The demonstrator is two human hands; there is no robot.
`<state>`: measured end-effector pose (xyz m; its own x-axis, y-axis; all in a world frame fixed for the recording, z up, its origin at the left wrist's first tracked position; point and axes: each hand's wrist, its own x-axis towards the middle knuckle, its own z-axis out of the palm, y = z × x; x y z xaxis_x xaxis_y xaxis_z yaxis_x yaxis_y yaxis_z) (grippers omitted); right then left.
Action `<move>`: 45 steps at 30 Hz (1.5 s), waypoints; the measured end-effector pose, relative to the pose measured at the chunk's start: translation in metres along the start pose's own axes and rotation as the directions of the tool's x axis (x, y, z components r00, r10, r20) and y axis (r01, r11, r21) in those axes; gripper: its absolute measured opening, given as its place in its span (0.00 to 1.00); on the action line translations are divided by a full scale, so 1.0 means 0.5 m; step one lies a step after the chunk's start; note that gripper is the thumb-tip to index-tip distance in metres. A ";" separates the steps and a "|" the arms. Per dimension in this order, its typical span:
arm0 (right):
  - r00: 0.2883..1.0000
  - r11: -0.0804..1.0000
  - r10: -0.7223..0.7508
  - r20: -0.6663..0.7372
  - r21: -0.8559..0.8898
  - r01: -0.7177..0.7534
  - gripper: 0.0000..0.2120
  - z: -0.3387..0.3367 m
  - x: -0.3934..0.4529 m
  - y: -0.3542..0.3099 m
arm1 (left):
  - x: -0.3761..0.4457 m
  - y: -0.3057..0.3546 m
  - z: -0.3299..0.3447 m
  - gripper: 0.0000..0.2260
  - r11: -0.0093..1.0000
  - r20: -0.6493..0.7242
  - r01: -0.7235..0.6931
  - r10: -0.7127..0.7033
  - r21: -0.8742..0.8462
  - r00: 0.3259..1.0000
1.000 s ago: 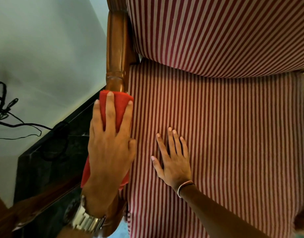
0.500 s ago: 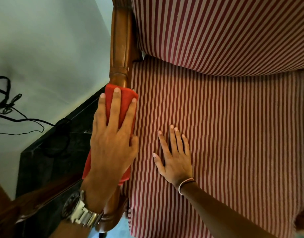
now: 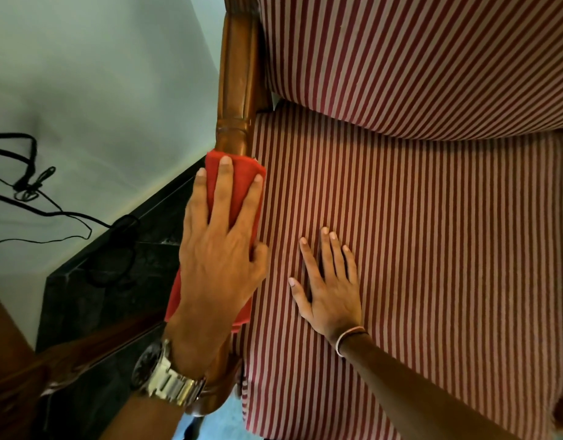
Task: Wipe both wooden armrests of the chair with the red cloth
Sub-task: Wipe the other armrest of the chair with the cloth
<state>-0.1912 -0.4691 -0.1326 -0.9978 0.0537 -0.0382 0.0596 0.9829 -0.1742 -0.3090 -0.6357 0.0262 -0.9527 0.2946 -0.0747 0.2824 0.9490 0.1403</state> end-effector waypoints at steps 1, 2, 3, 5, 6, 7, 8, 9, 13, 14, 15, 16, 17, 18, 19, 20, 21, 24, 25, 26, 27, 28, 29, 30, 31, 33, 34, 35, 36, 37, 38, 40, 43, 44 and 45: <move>1.000 1.000 0.002 -0.003 0.001 -0.002 0.33 0.001 0.000 -0.001 | 0.004 -0.002 0.001 0.39 1.000 0.002 -0.002 0.002 0.010 1.000; 1.000 1.000 0.001 -0.008 0.004 -0.001 0.33 0.001 0.000 -0.001 | 0.017 -0.005 0.000 0.39 1.000 0.002 0.000 0.000 0.016 1.000; 1.000 1.000 -0.002 -0.014 0.005 0.002 0.33 0.000 0.000 -0.002 | 0.037 -0.006 0.000 0.39 1.000 -0.002 0.001 -0.001 0.019 1.000; 1.000 1.000 0.000 -0.020 0.001 0.000 0.33 -0.001 0.001 -0.002 | 0.088 -0.006 -0.004 0.40 1.000 -0.027 -0.007 0.007 0.007 1.000; 1.000 1.000 0.000 -0.019 0.002 0.000 0.33 -0.002 0.002 -0.002 | 0.111 -0.007 -0.008 0.40 1.000 -0.040 -0.003 0.003 -0.008 0.999; 1.000 1.000 0.000 -0.020 0.004 0.000 0.33 -0.002 0.002 -0.003 | 0.128 -0.008 -0.011 0.41 1.000 -0.051 0.005 -0.006 -0.029 0.999; 1.000 1.000 0.001 -0.020 0.001 -0.001 0.33 -0.002 0.001 -0.002 | 0.136 -0.008 -0.010 0.40 0.999 -0.057 0.013 -0.016 -0.052 0.998; 1.000 1.000 0.002 -0.018 0.000 -0.002 0.33 -0.002 0.001 -0.002 | 0.136 -0.008 -0.009 0.40 0.997 -0.058 0.021 -0.025 -0.069 0.998; 1.000 1.000 -0.001 -0.025 0.007 0.001 0.33 -0.003 0.001 -0.001 | 0.064 -0.009 -0.001 0.41 0.995 -0.050 0.032 -0.037 -0.098 0.998; 1.000 1.000 -0.002 -0.025 0.005 0.002 0.34 -0.002 0.000 -0.001 | 0.036 -0.009 0.001 0.41 0.995 -0.045 0.030 -0.034 -0.091 0.998; 1.000 1.000 -0.004 -0.026 0.005 0.004 0.34 -0.002 0.000 -0.001 | 0.011 -0.010 0.004 0.41 0.997 -0.037 0.020 -0.023 -0.077 0.999; 1.000 1.000 -0.002 -0.026 0.007 0.002 0.34 -0.001 0.002 -0.001 | -0.009 -0.010 0.006 0.41 0.998 -0.029 0.008 -0.010 -0.061 1.000; 1.000 1.000 -0.001 -0.027 0.008 0.001 0.34 0.000 0.001 -0.001 | -0.023 -0.011 0.007 0.41 0.999 -0.024 0.000 -0.001 -0.049 1.000; 1.000 1.000 0.001 -0.029 0.007 0.000 0.34 0.001 0.001 -0.002 | -0.024 -0.012 0.007 0.42 0.999 -0.019 -0.002 0.001 -0.046 1.000; 1.000 1.000 0.004 -0.030 0.007 -0.004 0.34 0.001 0.000 -0.002 | -0.013 -0.013 0.006 0.42 0.999 -0.012 0.003 -0.003 -0.053 1.000; 1.000 1.000 0.004 -0.031 0.007 -0.004 0.34 0.001 0.000 -0.002 | 0.007 -0.014 0.004 0.43 0.998 -0.006 0.014 -0.015 -0.065 1.000; 0.999 1.000 0.003 -0.032 0.008 -0.003 0.34 0.001 0.000 -0.002 | 0.036 -0.013 0.001 0.43 0.996 -0.004 0.022 -0.023 -0.081 1.000; 1.000 1.000 0.001 -0.030 0.021 -0.001 0.33 0.001 0.001 -0.002 | 0.125 -0.012 -0.012 0.44 0.988 -0.006 0.052 -0.054 -0.147 0.999; 1.000 1.000 0.001 -0.030 0.024 0.000 0.33 0.002 0.001 -0.002 | 0.140 -0.012 -0.014 0.43 0.986 -0.010 0.057 -0.059 -0.159 0.998; 1.000 1.000 -0.001 -0.030 0.025 0.002 0.33 0.002 0.002 -0.001 | 0.145 -0.011 -0.014 0.43 0.985 -0.012 0.058 -0.061 -0.162 0.998; 1.000 1.000 -0.004 -0.030 0.024 0.005 0.33 0.002 0.001 -0.001 | 0.141 -0.010 -0.012 0.42 0.985 -0.011 0.059 -0.062 -0.162 0.998; 0.999 1.000 -0.006 -0.032 0.024 0.007 0.33 0.002 0.002 0.000 | 0.130 -0.010 -0.010 0.42 0.985 -0.009 0.062 -0.064 -0.159 0.998; 0.999 1.000 -0.008 -0.032 0.022 0.009 0.33 0.003 0.003 0.000 | 0.113 -0.010 -0.006 0.42 0.987 -0.005 0.064 -0.066 -0.150 0.998; 1.000 1.000 -0.010 -0.028 0.022 0.011 0.34 0.003 0.002 0.000 | 0.089 -0.011 -0.004 0.43 0.988 0.001 0.068 -0.068 -0.136 0.998; 1.000 1.000 -0.011 -0.026 0.023 0.012 0.34 0.003 0.003 0.000 | 0.064 -0.011 -0.001 0.43 0.990 0.006 0.067 -0.067 -0.122 0.998; 1.000 1.000 -0.008 -0.021 0.026 0.009 0.34 0.002 0.002 0.000 | 0.008 -0.011 0.002 0.42 0.994 0.016 0.056 -0.054 -0.099 0.998; 1.000 1.000 -0.005 -0.017 0.024 0.006 0.34 0.001 0.002 0.000 | -0.017 -0.010 0.003 0.42 0.995 0.021 0.043 -0.041 -0.092 0.999; 1.000 1.000 -0.005 -0.011 0.026 0.005 0.34 -0.001 0.002 -0.001 | -0.039 -0.012 0.003 0.41 0.995 0.027 0.034 -0.032 -0.094 0.999; 1.000 0.999 -0.007 -0.004 0.035 0.007 0.33 -0.006 0.002 -0.001 | -0.053 -0.014 0.002 0.40 0.994 0.034 0.030 -0.026 -0.107 0.999; 1.000 0.999 -0.008 0.005 0.050 0.007 0.33 -0.013 0.004 -0.002 | -0.060 -0.016 -0.001 0.38 0.991 0.048 0.028 -0.021 -0.133 0.999; 1.000 0.997 -0.006 0.019 0.075 0.004 0.33 -0.023 0.005 -0.004 | -0.062 -0.018 -0.008 0.38 0.983 0.072 0.028 -0.015 -0.179 0.997; 0.998 0.983 0.033 0.055 0.177 -0.043 0.33 -0.050 0.012 -0.017 | -0.059 -0.023 -0.025 0.39 0.937 0.128 0.062 -0.019 -0.345 0.992; 0.964 0.836 0.217 0.154 0.481 -0.265 0.30 -0.112 0.042 -0.059 | -0.072 -0.051 -0.056 0.36 0.770 0.172 0.233 -0.162 -0.594 0.972; 0.943 0.705 0.271 0.193 0.627 -0.331 0.28 -0.138 0.058 -0.076 | -0.084 -0.066 -0.064 0.35 0.707 0.199 0.313 -0.241 -0.635 0.950; 0.924 0.526 0.295 0.244 0.765 -0.370 0.27 -0.165 0.077 -0.095 | -0.099 -0.082 -0.073 0.35 0.638 0.252 0.398 -0.311 -0.659 0.916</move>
<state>-0.2345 -0.4990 -0.0447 -0.8974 0.2964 -0.3268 0.4223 0.3626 -0.8307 -0.2774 -0.6932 0.0601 -0.9325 0.0028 -0.3612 -0.2733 0.6486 0.7104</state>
